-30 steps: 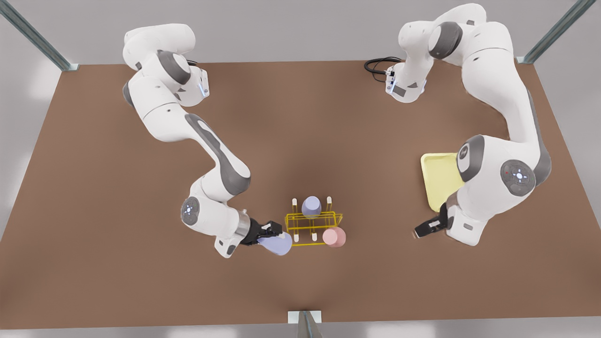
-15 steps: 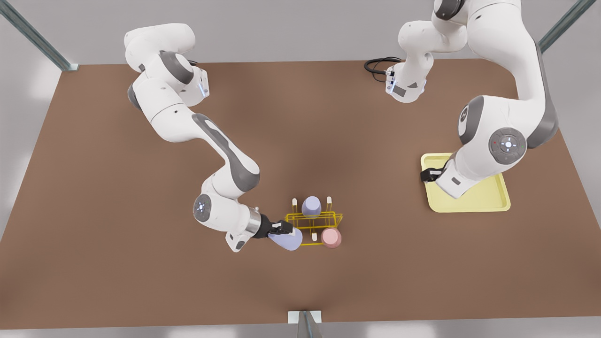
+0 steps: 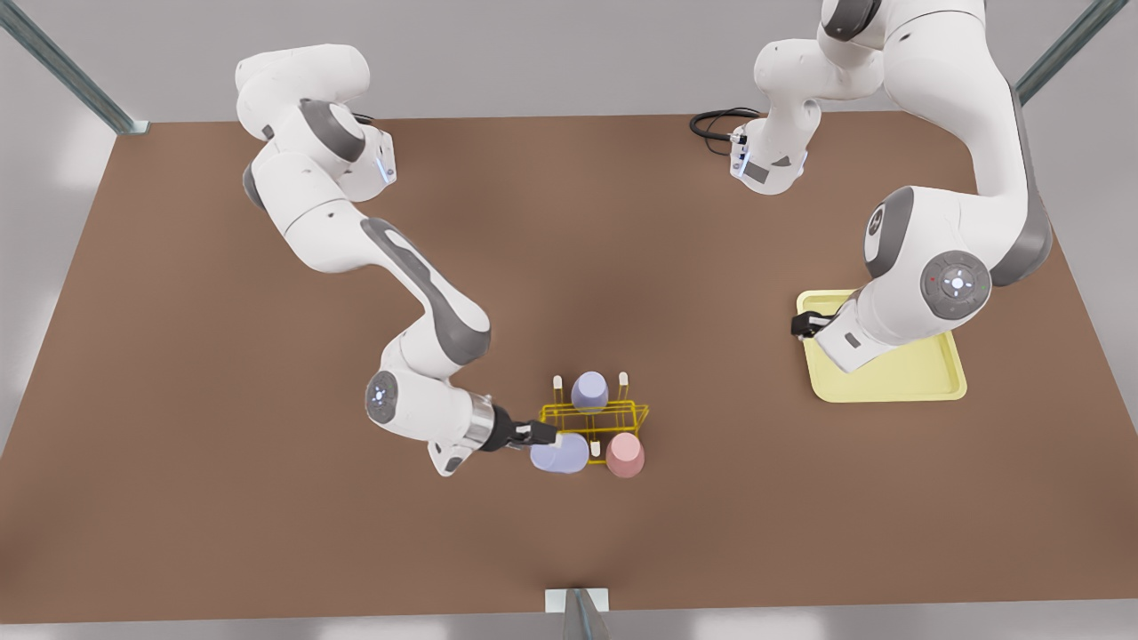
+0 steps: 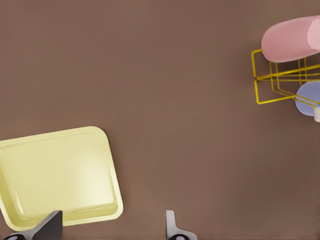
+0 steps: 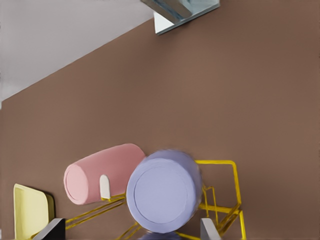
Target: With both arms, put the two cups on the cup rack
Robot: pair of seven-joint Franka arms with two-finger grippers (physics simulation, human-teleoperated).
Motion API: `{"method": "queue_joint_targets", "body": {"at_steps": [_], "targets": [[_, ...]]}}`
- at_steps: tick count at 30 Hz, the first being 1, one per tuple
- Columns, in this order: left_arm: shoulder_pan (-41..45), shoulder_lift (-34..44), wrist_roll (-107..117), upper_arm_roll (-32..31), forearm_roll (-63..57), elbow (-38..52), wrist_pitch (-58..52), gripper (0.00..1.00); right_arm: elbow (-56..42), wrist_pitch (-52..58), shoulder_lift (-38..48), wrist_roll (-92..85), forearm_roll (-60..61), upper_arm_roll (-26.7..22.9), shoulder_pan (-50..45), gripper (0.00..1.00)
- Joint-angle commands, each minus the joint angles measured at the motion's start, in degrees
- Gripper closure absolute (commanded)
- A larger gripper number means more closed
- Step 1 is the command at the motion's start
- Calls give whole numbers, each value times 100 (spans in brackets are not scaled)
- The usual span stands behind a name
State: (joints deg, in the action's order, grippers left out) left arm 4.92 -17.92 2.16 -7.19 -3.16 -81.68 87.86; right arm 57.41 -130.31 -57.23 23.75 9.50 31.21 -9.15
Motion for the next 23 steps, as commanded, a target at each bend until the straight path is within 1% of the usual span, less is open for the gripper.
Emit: {"method": "queue_joint_targets", "body": {"at_steps": [1, 3, 4, 5, 6, 7, 8, 9, 10, 11, 12, 13, 14, 15, 16, 17, 19, 23], "targets": [[-9, -1, -647, -1, 35, 3, -14, 0, -1, 357, 176, 393, 17, 34, 132, 0], [-9, 8, -647, -1, 35, 3, -14, 0, 16, 928, 510, 393, 26, 34, 378, 0], [-9, 8, -647, -1, 35, 3, -14, 0, 218, 1762, 932, 367, -289, -176, 642, 0], [-9, 8, -656, -1, 35, 3, -6, 0, 368, 2984, 1302, 140, -1668, -598, 765, 0], [-18, -1, -656, 7, 35, 3, -5, 0, 368, 3469, 1319, -1221, -2557, -607, 1292, 0], [-26, -1, -656, 16, 35, 3, -14, 0, 350, 3469, 1267, -2717, -2821, -677, 1819, 0], [-35, -36, -647, 16, 35, 3, -23, 0, 306, 3460, 1284, -2849, -2831, -949, 1943, 0], [-44, -62, -647, 16, 35, 3, -23, 0, 289, 3460, 1328, -3147, -2822, -994, 2329, 0], [-53, -71, -656, 16, 35, 3, -14, 0, 289, 3460, 1346, -3552, -2812, -994, 2523, 0], [-44, -80, -647, 16, 35, 3, -14, 0, 298, 3495, 1661, -4166, -2848, -1073, 2698, 0], [-53, -80, -656, 16, 35, 3, -23, 0, 367, 3845, 2073, -4589, -2778, -1038, 2927, 0], [-53, -80, -647, 16, 35, 3, -32, 0, 394, 4364, 2470, -4599, -2507, -1029, 2954, 0], [-44, -80, -647, 16, 35, 3, -41, 0, 394, 4759, 2655, -4599, -2206, -1064, 3033, 0], [-44, -80, -647, 16, 35, 3, -41, 0, 394, 5041, 2777, -4520, -2180, -1038, 3024, 0], [-44, -80, -647, 16, 35, 3, -32, 0, 447, 5375, 3111, -4292, -2206, -1003, 2980, 0], [-44, -80, -647, 16, 35, 3, -32, 0, 807, 5385, 3595, -4274, -2215, -976, 2980, 0], [-44, -80, -647, 16, 35, 3, -32, 0, 1097, 5402, 4044, -4256, -1943, -1029, 3007, 0], [-35, -80, -647, 16, 35, -6, -32, 0, 1053, 5516, 4070, -4177, -1916, -1038, 3007, 0]]}}
